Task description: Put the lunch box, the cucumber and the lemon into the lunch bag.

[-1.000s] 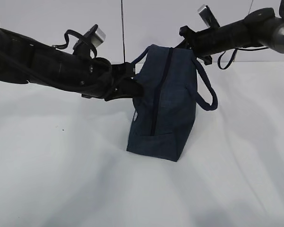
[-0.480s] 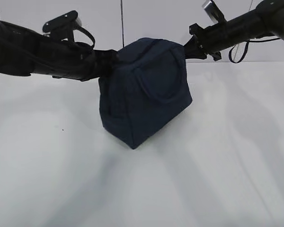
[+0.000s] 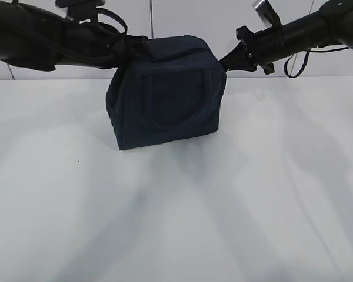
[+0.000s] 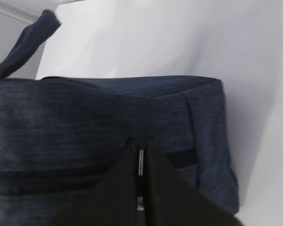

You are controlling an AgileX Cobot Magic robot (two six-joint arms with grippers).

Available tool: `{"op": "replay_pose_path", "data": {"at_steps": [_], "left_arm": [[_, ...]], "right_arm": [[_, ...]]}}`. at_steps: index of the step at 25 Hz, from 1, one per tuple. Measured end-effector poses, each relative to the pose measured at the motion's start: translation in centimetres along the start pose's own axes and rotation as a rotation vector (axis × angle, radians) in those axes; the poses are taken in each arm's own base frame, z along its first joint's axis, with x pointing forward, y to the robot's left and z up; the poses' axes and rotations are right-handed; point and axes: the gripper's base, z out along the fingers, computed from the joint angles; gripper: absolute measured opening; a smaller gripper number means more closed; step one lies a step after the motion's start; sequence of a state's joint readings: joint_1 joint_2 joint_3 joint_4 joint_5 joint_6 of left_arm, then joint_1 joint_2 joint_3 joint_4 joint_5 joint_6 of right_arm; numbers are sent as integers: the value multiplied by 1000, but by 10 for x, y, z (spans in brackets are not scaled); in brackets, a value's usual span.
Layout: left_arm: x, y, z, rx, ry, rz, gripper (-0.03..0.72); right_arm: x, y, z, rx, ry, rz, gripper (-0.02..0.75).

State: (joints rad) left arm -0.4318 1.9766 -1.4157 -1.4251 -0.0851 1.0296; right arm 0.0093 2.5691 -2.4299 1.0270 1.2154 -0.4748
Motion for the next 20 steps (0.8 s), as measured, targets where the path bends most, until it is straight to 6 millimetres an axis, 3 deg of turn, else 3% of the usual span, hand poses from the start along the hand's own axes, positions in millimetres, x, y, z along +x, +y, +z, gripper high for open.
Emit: {"op": "replay_pose_path", "data": {"at_steps": [7, 20], "left_arm": [[4, 8, 31, -61, -29, 59, -5], [6, 6, 32, -42, -19, 85, -5]], "right_arm": [[0, 0, 0, -2, 1, 2, 7], [3, -13, -6, 100, 34, 49, 7]]}}
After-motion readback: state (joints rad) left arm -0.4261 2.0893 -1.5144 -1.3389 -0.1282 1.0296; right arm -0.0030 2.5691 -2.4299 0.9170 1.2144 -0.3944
